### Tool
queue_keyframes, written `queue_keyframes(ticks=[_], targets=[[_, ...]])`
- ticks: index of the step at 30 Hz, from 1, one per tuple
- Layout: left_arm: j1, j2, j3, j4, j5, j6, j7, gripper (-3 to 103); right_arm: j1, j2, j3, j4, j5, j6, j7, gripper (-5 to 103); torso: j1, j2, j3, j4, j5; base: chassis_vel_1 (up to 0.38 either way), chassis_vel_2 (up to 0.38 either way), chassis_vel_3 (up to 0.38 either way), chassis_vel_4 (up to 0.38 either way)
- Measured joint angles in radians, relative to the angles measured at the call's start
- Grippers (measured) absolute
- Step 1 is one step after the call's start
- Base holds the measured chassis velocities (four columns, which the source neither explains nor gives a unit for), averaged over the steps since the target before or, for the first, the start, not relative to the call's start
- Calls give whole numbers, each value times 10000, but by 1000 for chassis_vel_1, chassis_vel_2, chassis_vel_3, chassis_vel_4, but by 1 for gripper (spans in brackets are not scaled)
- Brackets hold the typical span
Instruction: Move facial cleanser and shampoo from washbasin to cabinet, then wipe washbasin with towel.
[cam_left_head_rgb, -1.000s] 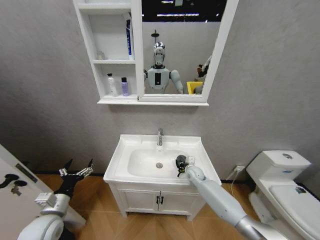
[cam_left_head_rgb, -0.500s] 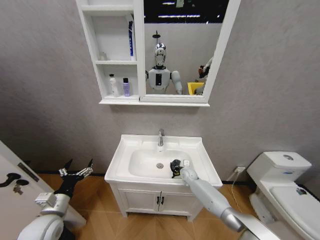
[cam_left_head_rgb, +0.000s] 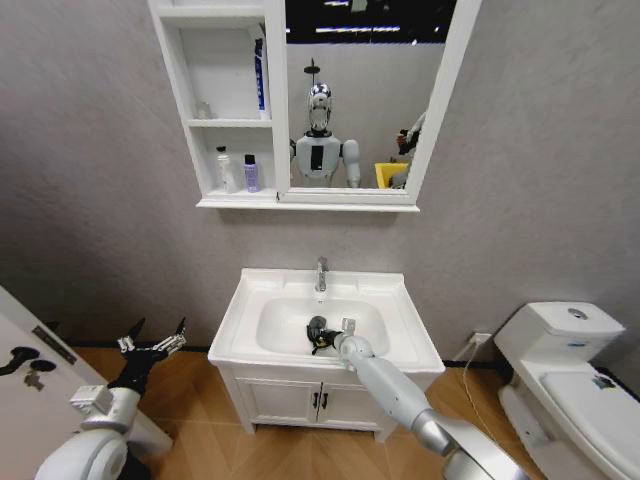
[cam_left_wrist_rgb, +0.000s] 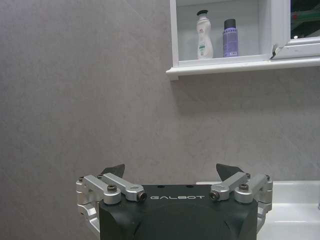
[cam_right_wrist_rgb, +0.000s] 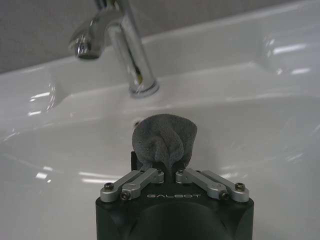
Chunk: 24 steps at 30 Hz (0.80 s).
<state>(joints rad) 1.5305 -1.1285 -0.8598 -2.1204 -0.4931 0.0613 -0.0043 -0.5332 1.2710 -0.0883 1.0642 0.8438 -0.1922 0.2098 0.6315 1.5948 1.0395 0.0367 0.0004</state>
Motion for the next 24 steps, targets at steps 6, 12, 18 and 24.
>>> queue_keyframes(ticks=[6, 12, 18, 24], targets=[[0, 0, -1, 1, 0, 0, -1, 100, -717, -2027, 1204, 2609, -329, -369, 1526, 5, -1, 4, -3, -6, -6, 0, 0, 0, 0], [-1, 0, 0, 0, 0, 0, 1, 100, -1201, -3012, 2107, 2703, -403, 4, 888, 5, -3, 4, -2, -6, -1, 0, 0, 0, 0], [-1, 0, -1, 0, 0, 0, 0, 100, -730, -3095, 2275, 525, -322, 1441, -1134, 5, -2, 3, -2, 1, 0, 0, 0, 0, 0], [-1, 0, 0, 0, 0, 0, 1, 100, 71, -2672, 1998, -1754, -695, 2854, -2768, 6, -2, 4, -2, -2, -3, 0, 0, 0, 0]])
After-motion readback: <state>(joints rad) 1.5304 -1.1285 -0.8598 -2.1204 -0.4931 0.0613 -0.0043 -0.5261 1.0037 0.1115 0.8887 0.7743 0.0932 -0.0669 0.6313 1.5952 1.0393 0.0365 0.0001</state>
